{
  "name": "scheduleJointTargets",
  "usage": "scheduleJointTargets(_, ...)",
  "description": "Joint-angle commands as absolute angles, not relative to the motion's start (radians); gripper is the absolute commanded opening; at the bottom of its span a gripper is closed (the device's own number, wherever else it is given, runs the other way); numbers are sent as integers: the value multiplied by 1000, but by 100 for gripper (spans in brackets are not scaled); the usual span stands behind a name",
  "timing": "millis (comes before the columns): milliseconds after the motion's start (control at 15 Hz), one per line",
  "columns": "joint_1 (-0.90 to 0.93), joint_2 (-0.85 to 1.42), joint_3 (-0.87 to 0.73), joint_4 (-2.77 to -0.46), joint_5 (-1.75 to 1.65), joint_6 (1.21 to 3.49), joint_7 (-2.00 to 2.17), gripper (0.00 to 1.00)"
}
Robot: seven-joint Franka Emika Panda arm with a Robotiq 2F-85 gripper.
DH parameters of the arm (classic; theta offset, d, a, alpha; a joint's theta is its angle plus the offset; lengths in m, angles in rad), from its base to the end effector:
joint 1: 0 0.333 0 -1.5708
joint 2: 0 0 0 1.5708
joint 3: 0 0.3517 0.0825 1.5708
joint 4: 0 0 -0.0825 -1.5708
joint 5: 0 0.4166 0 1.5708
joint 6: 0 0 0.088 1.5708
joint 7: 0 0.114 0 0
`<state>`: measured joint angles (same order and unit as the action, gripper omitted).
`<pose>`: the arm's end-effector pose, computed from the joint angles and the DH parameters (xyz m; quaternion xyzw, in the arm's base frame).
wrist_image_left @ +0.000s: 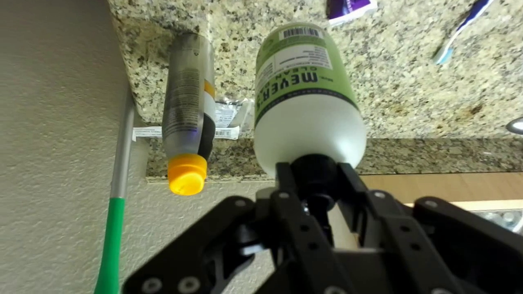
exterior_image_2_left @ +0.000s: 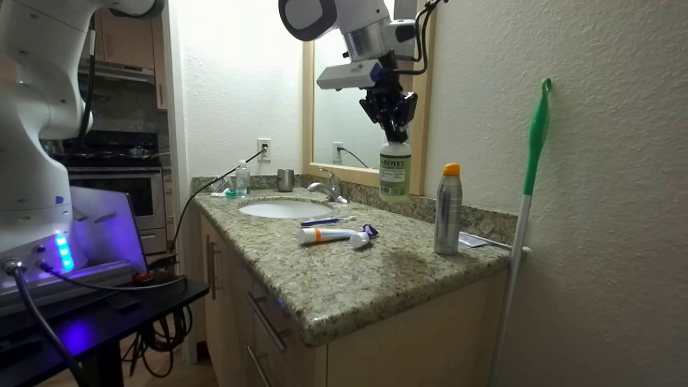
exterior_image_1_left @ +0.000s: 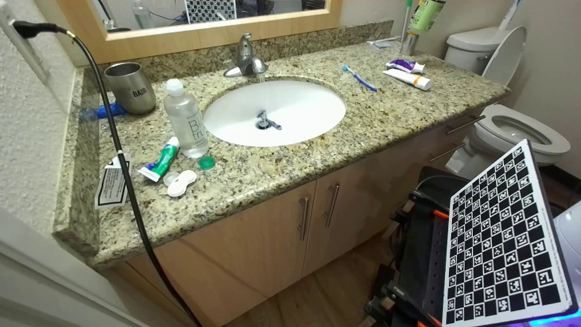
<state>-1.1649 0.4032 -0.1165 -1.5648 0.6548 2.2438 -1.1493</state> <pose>0.2457 -0.7071 0.4606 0.9322 -0.2182 0.2866 0.0364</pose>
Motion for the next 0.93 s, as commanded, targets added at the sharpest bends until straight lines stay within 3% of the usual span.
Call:
scheduleJointTargets(0,-1120,419,-112,-1615,695,2427,-1155,8)
scheduleJointTargets(200,-1088,445,-118,-1628,662,2509,-1115,8)
scheduleJointTargets(867,-1082,449,-113,-1627,487,2477,-902,8)
